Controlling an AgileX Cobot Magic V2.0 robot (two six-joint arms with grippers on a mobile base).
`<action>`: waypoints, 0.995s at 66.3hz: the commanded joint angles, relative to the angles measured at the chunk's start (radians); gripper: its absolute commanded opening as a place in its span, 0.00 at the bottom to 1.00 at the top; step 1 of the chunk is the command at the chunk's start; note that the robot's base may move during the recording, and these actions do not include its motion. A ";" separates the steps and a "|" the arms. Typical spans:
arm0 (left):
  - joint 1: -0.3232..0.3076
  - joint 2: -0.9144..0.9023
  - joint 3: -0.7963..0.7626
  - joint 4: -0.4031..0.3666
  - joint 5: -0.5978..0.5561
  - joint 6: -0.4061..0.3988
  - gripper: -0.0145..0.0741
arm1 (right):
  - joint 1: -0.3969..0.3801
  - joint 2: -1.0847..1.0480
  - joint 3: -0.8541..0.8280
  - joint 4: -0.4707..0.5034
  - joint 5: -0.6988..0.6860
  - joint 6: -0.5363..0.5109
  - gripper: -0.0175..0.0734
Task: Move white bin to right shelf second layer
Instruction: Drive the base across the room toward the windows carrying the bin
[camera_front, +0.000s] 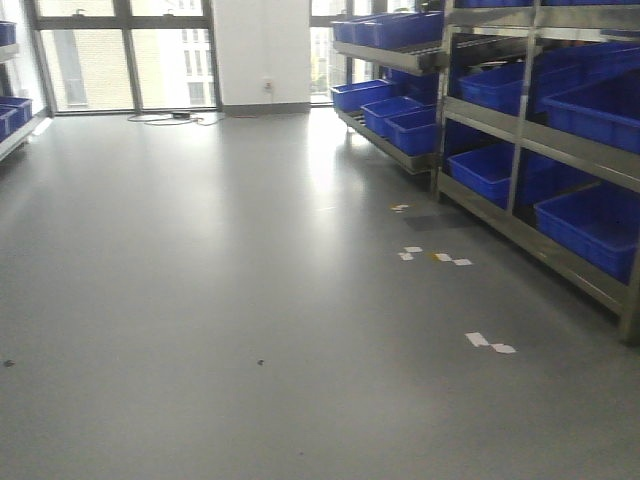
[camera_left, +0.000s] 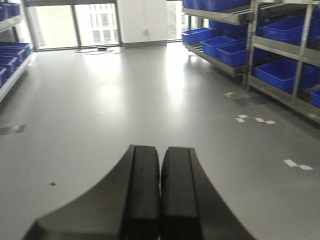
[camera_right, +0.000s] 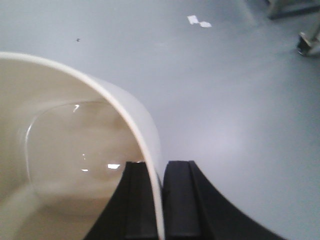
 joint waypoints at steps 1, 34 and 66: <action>-0.004 -0.016 0.037 0.000 -0.086 -0.003 0.26 | -0.006 0.002 -0.031 -0.004 -0.086 -0.005 0.25; -0.004 -0.016 0.037 0.000 -0.086 -0.003 0.26 | -0.006 0.002 -0.031 -0.004 -0.086 -0.005 0.25; -0.004 -0.016 0.037 0.000 -0.086 -0.003 0.26 | -0.006 0.002 -0.031 -0.004 -0.086 -0.005 0.25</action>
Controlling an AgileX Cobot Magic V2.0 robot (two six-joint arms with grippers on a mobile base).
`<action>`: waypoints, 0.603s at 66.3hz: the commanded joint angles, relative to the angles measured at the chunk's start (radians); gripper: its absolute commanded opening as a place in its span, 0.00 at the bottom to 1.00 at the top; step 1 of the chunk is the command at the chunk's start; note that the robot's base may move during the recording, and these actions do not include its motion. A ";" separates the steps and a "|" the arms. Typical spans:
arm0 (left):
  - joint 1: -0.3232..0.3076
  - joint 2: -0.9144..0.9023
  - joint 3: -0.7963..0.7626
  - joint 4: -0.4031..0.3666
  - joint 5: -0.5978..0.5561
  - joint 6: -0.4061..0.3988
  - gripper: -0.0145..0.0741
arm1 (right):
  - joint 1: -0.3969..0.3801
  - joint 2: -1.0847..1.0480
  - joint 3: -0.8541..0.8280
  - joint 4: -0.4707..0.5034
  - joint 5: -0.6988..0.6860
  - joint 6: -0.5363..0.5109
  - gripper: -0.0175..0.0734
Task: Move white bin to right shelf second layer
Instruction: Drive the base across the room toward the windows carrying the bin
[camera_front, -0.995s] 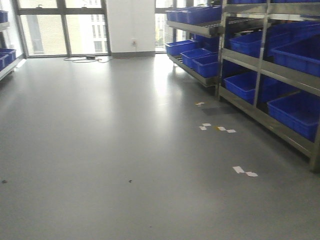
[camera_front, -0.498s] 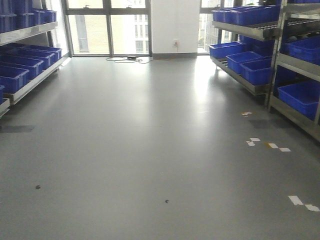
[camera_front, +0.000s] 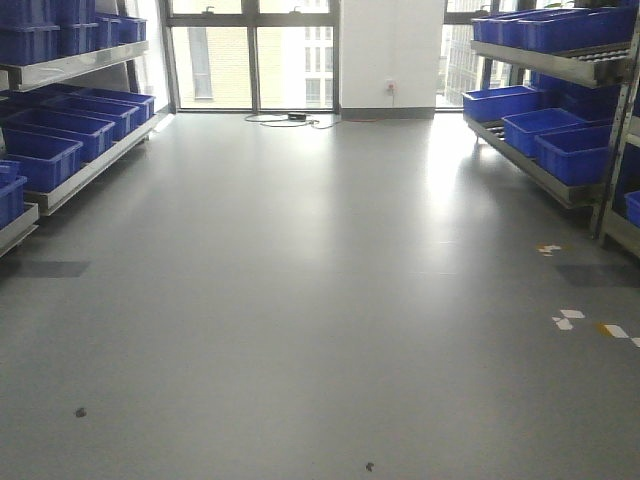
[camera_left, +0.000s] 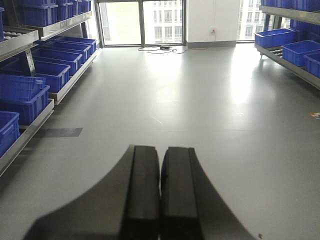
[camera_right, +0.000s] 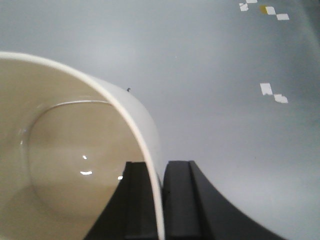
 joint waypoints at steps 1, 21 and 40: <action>-0.004 -0.016 0.037 0.000 -0.086 -0.003 0.26 | -0.006 0.002 -0.031 -0.004 -0.086 -0.005 0.25; -0.004 -0.016 0.037 0.000 -0.086 -0.003 0.26 | -0.006 0.002 -0.031 -0.004 -0.086 -0.005 0.25; -0.004 -0.016 0.037 0.000 -0.086 -0.003 0.26 | -0.006 0.002 -0.031 -0.004 -0.086 -0.005 0.25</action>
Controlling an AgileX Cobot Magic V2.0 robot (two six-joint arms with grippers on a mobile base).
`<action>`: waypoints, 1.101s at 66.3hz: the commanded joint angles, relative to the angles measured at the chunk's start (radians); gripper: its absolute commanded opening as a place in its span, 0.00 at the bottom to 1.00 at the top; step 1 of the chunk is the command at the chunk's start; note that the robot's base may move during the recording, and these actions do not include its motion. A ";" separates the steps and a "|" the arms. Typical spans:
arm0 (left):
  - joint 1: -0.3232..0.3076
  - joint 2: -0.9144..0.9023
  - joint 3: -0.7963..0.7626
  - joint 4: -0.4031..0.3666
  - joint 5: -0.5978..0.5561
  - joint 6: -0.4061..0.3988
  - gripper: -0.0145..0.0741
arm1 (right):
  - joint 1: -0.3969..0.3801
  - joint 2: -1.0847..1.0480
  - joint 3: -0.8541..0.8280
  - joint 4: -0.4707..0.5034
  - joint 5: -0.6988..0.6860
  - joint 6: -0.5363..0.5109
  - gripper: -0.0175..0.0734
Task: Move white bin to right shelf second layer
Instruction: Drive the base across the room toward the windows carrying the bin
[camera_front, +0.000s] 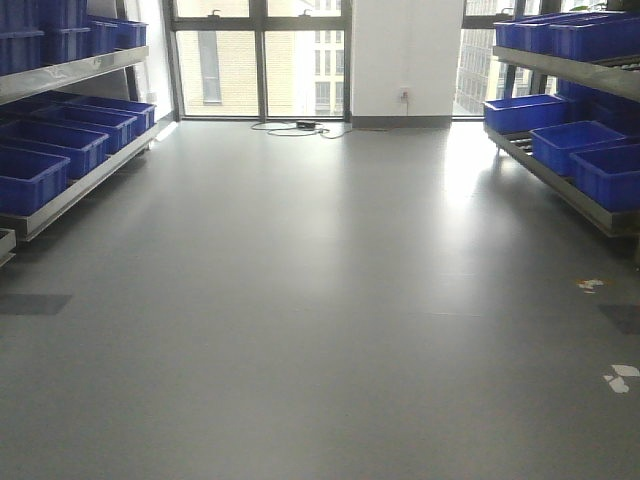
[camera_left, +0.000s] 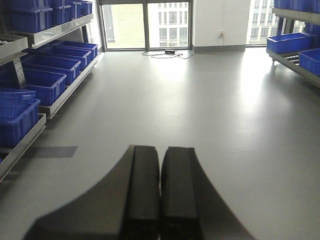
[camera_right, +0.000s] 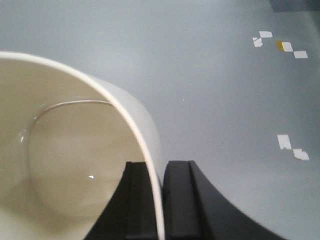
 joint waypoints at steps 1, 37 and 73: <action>-0.004 -0.016 0.037 0.000 -0.086 -0.003 0.26 | -0.006 0.002 -0.031 -0.004 -0.086 -0.005 0.25; -0.004 -0.016 0.037 0.000 -0.086 -0.003 0.26 | -0.006 0.002 -0.031 -0.004 -0.086 -0.005 0.25; -0.004 -0.016 0.037 0.000 -0.086 -0.003 0.26 | -0.006 0.002 -0.031 -0.004 -0.086 -0.005 0.25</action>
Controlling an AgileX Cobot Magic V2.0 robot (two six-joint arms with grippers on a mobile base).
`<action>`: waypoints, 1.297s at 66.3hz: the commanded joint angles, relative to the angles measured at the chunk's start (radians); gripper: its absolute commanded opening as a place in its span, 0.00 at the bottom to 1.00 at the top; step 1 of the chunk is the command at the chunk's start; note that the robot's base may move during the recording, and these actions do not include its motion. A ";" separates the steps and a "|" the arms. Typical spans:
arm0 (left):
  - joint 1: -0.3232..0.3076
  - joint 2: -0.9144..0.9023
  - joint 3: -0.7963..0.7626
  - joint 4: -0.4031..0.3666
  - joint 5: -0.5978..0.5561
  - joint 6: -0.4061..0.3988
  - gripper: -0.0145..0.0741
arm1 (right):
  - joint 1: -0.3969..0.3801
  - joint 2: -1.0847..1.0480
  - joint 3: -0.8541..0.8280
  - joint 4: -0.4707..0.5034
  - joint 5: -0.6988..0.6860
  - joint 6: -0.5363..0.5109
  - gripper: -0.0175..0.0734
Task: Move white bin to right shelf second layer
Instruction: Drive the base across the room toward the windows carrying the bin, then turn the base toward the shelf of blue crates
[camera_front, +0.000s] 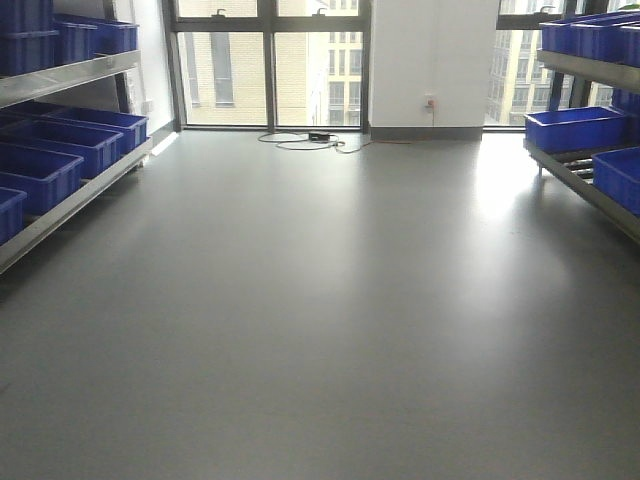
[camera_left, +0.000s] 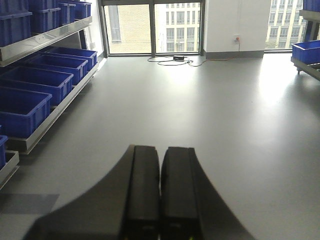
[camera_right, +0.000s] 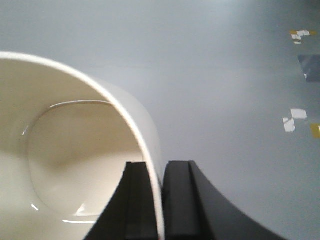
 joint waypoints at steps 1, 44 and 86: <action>-0.004 -0.016 0.037 0.000 -0.086 -0.003 0.26 | -0.006 0.002 -0.031 -0.004 -0.086 -0.005 0.25; -0.004 -0.016 0.037 0.000 -0.086 -0.003 0.26 | -0.006 0.002 -0.031 -0.004 -0.086 -0.005 0.25; -0.004 -0.016 0.037 0.000 -0.086 -0.003 0.26 | -0.006 0.002 -0.031 -0.004 -0.086 -0.005 0.25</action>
